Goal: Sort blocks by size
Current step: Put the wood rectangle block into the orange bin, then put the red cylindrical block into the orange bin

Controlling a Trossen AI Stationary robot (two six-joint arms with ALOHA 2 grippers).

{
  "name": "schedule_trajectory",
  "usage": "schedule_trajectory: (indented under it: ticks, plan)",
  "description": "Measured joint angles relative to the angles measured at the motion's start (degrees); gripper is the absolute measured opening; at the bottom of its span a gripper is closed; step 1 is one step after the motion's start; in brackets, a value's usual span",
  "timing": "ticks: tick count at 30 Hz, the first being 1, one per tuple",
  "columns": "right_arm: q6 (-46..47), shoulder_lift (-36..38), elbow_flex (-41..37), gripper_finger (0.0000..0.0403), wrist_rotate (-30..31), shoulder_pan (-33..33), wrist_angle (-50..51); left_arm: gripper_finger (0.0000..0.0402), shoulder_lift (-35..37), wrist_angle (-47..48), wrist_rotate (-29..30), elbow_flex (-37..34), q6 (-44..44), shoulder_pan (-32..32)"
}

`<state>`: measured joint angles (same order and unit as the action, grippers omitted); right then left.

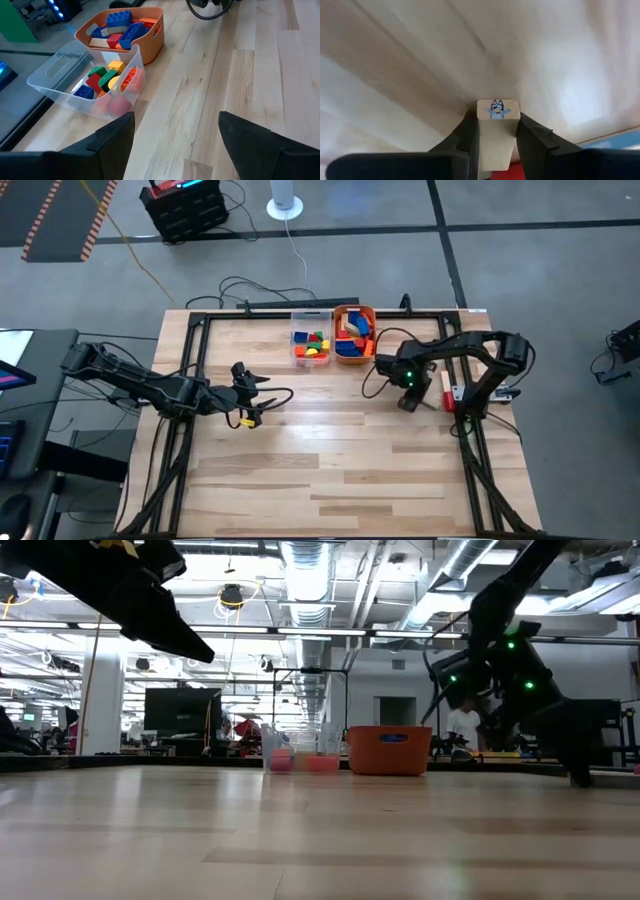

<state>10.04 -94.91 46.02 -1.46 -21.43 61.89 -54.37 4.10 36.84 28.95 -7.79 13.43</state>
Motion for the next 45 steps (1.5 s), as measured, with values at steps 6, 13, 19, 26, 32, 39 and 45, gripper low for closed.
schedule_trajectory:
  ticks: [6,13,19,26,32,39,45]
  plan:
    - [-0.30,2.22,8.11,0.0121,4.98,1.21,4.82,0.0280,0.00,-0.04,0.00,0.00,0.00,0.00]
    - [1.86,6.08,21.81,0.0121,15.46,1.78,-0.25,0.0280,0.00,-0.09,0.00,0.00,0.02,0.00]
    - [-2.21,6.08,26.23,0.0121,15.70,2.00,-19.36,0.0280,0.00,-0.11,-0.02,0.00,-0.02,-0.02]
    - [-4.70,-1.92,26.14,0.0131,15.76,-0.72,-23.90,0.0280,0.00,0.84,-0.04,0.00,-0.22,0.00]
    - [-5.42,-5.90,26.01,0.0201,15.90,-2.06,-21.02,0.0280,0.00,0.81,-0.02,0.00,-0.20,0.00]
    - [-4.77,1.61,26.11,0.0231,16.63,-1.66,-15.30,0.0280,-0.01,0.61,-0.02,0.00,-0.08,-0.01]
    - [4.73,8.77,26.23,0.0233,16.58,-1.19,2.61,0.0280,0.00,0.80,-0.02,0.00,-0.50,-0.02]
